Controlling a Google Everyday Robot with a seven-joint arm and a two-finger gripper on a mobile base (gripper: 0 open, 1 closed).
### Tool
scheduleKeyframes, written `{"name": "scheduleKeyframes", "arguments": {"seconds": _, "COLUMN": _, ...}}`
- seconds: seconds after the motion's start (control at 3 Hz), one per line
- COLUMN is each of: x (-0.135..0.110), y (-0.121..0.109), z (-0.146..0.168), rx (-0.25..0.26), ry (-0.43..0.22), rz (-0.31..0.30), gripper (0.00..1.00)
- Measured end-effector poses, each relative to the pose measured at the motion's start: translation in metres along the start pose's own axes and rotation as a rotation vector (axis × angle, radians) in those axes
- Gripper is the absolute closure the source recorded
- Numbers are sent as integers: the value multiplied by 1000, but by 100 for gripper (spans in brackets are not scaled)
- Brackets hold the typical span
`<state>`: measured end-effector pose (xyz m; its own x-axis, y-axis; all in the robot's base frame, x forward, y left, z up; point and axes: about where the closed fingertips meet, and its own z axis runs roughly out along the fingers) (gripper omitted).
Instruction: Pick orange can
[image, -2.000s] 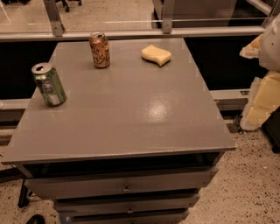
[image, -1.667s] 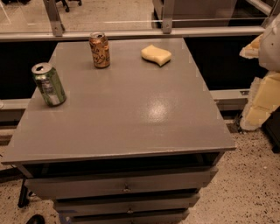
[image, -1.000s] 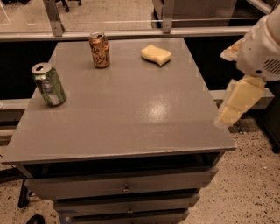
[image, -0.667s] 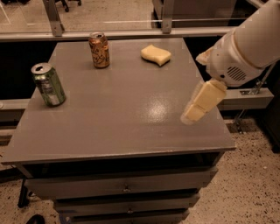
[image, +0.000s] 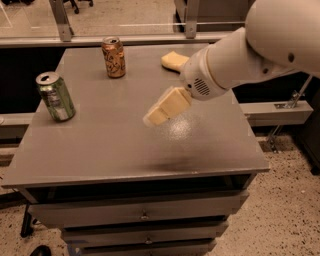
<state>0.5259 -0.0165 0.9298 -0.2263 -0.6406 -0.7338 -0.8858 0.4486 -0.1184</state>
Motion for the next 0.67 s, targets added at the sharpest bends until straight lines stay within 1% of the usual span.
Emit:
{"name": "scheduleKeyframes", "arguments": {"seconds": 0.33, "x": -9, "y": -8, "z": -4, "rx": 39, "ry": -27, "rz": -7, "gripper": 0}}
{"name": "scheduleKeyframes", "arguments": {"seconds": 0.67, "x": -10, "y": -8, "z": -4, "rx": 40, "ry": -27, "rz": -8, "gripper": 0}}
